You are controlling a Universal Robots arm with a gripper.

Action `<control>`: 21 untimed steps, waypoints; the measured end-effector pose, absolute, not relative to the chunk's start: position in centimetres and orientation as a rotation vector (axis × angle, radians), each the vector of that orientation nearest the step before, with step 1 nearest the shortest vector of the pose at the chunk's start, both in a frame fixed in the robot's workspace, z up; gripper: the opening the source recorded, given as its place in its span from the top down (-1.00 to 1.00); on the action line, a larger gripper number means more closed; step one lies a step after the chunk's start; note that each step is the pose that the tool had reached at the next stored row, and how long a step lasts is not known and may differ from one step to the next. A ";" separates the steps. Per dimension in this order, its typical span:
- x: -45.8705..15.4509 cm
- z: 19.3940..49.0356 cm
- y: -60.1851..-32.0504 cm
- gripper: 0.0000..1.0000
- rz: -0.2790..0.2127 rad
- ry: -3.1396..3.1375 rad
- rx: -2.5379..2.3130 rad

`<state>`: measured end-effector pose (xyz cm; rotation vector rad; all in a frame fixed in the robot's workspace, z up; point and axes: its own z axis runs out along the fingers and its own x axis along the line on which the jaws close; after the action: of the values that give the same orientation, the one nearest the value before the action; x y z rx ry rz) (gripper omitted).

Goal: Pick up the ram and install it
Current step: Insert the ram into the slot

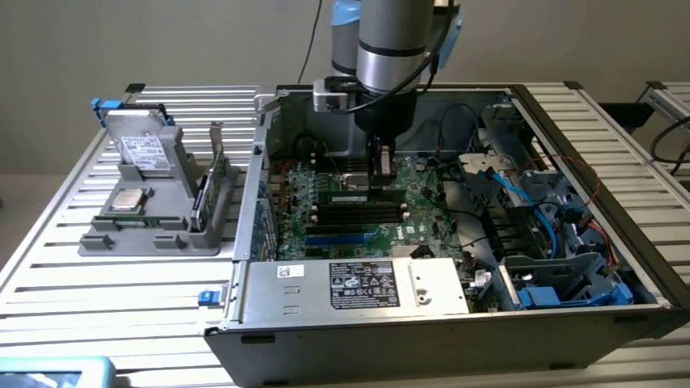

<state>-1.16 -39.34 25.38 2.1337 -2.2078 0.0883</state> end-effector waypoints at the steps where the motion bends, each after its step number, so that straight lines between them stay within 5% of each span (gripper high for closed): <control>1: -1.1 25.3 -39.3 0.76 0.088 -2.208 2.134; 21: -1.1 24.0 -39.3 0.76 0.098 -2.209 2.135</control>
<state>-1.12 -39.34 24.04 2.1347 -2.2092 0.0979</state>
